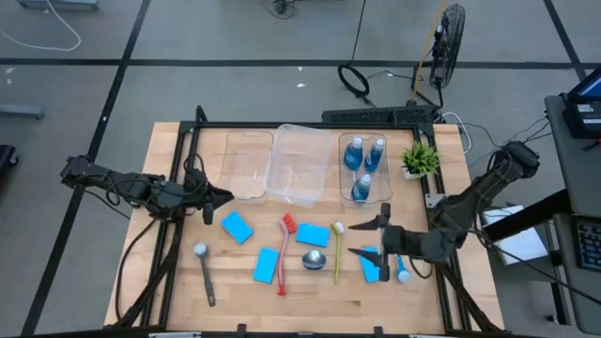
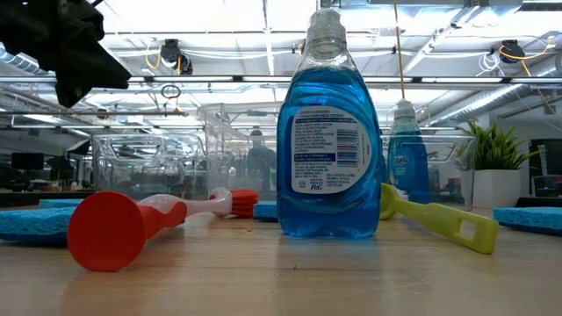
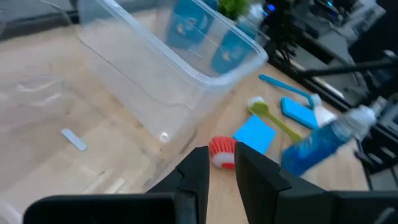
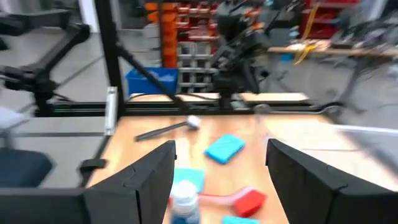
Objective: Pick & Place Kitchen Sink Supplies
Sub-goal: Put the dishwashing liquid into the right transparent bin
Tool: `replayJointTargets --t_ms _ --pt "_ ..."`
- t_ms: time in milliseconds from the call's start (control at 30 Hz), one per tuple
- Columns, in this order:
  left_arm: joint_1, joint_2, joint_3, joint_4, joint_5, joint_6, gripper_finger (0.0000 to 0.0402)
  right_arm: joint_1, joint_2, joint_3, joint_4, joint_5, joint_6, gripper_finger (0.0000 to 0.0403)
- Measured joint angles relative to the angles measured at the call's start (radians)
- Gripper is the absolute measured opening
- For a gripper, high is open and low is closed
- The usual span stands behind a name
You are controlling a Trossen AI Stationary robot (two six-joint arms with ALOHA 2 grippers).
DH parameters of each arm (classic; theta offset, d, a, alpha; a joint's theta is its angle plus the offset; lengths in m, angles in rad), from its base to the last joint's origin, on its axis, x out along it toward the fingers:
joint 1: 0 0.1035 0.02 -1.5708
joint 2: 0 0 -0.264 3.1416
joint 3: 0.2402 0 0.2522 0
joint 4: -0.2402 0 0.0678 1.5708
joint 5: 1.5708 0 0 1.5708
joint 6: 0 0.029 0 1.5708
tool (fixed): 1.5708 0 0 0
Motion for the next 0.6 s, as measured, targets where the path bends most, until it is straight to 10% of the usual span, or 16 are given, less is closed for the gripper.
replayJointTargets --t_ms 600 --pt "0.000 0.000 0.000 0.002 0.028 0.023 0.0077 -0.161 0.040 0.002 -0.096 -0.418 0.096 0.0238"
